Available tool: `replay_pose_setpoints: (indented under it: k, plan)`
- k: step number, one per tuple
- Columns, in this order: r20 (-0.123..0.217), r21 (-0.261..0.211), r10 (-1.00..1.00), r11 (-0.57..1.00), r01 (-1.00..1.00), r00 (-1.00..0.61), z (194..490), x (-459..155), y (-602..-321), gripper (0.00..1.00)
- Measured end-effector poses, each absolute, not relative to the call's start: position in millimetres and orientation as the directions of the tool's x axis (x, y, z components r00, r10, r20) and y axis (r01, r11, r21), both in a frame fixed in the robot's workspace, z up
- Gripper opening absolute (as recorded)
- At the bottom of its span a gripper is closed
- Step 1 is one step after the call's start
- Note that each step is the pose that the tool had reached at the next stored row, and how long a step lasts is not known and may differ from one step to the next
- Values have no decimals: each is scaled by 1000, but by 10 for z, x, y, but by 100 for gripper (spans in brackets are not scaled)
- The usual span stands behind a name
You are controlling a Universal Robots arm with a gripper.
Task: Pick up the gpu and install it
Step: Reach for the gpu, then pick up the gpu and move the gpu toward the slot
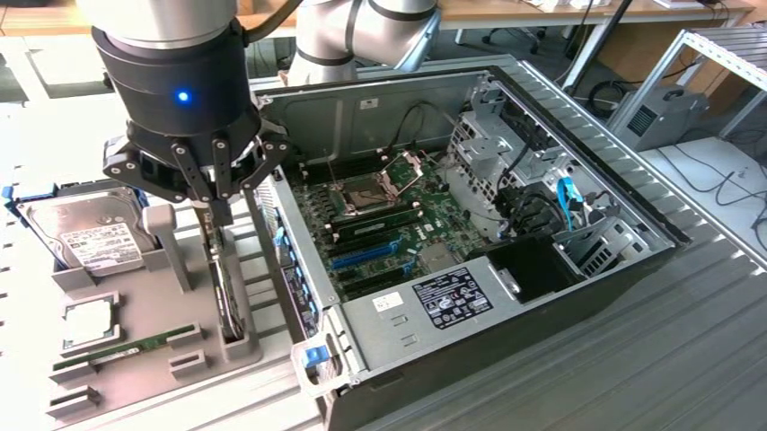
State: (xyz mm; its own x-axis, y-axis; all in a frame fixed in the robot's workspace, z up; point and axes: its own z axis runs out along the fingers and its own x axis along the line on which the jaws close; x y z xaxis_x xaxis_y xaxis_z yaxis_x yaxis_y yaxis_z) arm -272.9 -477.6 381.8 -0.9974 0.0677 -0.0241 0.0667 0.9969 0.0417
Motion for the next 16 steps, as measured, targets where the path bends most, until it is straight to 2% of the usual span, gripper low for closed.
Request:
replay_pose_setpoints:
  k: [16]
  plan:
    - [-24,42,68,997,67,-997,3818,-2729,-4787,11]
